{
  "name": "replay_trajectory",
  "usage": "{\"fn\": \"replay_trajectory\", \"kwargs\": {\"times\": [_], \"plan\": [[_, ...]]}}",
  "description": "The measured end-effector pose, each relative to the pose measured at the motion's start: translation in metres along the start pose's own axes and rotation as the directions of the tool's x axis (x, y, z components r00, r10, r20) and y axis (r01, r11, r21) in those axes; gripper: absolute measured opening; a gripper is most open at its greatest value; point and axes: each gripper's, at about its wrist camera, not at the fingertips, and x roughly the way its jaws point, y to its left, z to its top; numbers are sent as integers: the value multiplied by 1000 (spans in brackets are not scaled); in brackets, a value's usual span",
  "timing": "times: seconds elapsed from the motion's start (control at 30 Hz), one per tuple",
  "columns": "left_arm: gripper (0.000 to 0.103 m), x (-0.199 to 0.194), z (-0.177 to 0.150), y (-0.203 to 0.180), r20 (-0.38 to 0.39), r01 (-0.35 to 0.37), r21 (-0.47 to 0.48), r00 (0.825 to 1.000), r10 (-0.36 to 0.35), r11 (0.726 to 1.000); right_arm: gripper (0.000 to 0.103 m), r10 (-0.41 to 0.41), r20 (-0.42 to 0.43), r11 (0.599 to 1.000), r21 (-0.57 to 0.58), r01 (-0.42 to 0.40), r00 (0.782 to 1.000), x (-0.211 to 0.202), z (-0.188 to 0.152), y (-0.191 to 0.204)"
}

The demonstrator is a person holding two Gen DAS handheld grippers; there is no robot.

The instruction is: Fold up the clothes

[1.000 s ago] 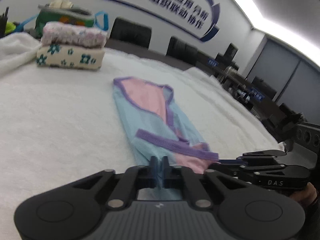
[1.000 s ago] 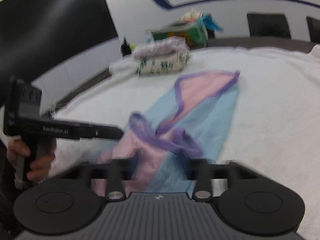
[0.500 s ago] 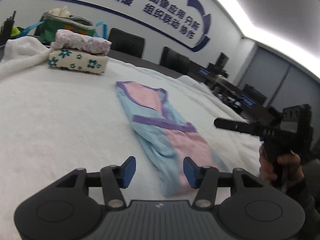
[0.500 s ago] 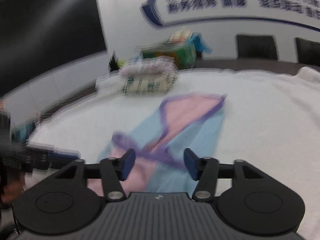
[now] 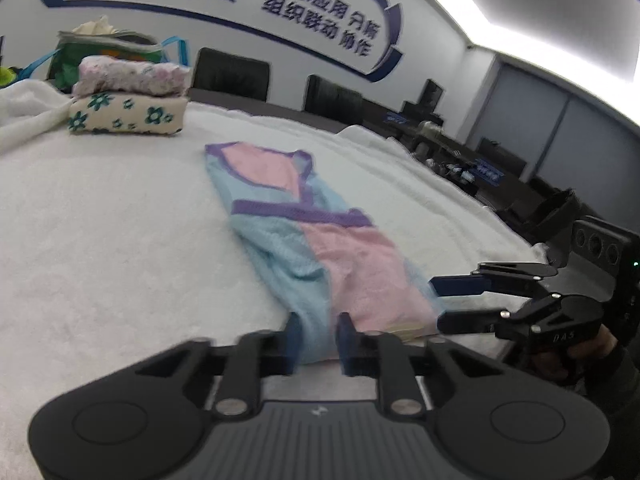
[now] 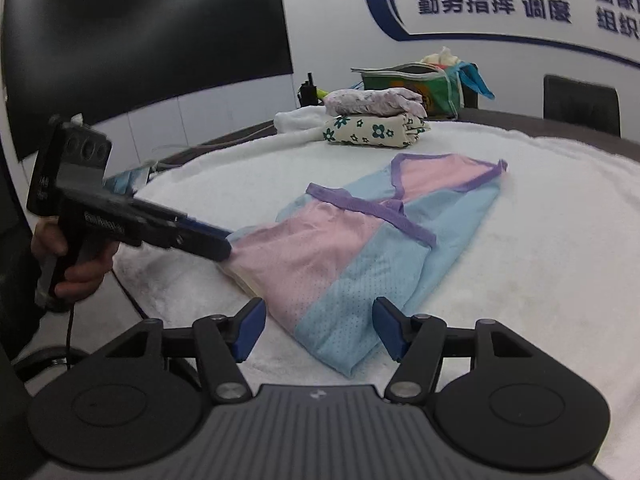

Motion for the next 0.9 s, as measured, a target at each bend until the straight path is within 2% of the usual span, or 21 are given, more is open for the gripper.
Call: {"fn": "replay_trajectory", "kwargs": {"times": [0.1, 0.13, 0.17, 0.3, 0.4, 0.5, 0.53, 0.57, 0.63, 0.73, 0.9], "plan": [[6, -2, -5, 1, 12, -2, -34, 1000, 3, 999, 34, -9, 2, 1000, 17, 9, 1000, 3, -4, -2], [5, -3, -6, -1, 14, -5, -32, 1000, 5, 999, 12, 0, 0, 1000, 16, 0, 1000, 2, -5, -2], [5, -4, -7, -2, 17, -8, -30, 1000, 8, 1000, 4, 9, -2, 1000, 16, -9, 1000, 1, -7, -2], [6, -8, -8, 1, 21, -7, -36, 1000, 8, 999, 4, 13, 6, 1000, 5, -13, 1000, -4, -7, -2], [13, -16, -9, 0, 34, -3, -9, 999, 3, 1000, 7, 5, 17, 1000, -6, -4, 1000, -9, -6, -2], [27, -24, -9, 0, 57, 2, 26, 998, -3, 1000, 13, -4, 29, 1000, -18, 5, 1000, -14, -4, -1], [37, -27, -9, 1, 65, 6, 35, 998, -8, 999, 23, -7, 32, 1000, -22, 8, 999, -15, -4, -1], [47, -27, -10, 0, 68, 12, 48, 998, -15, 999, 41, -10, 36, 1000, -25, 11, 999, -17, -3, -1], [51, -28, -10, -1, 74, 24, 75, 997, -30, 997, 52, -16, 44, 999, -33, 17, 999, -20, -2, -1], [51, -25, -12, -6, 61, 33, 126, 997, -41, 991, 52, -21, 47, 999, -46, 23, 999, -22, -2, 0], [51, -20, -13, -7, 34, 14, 138, 999, -19, 990, 52, -12, 19, 998, -66, 13, 1000, -11, -4, 4]]}}
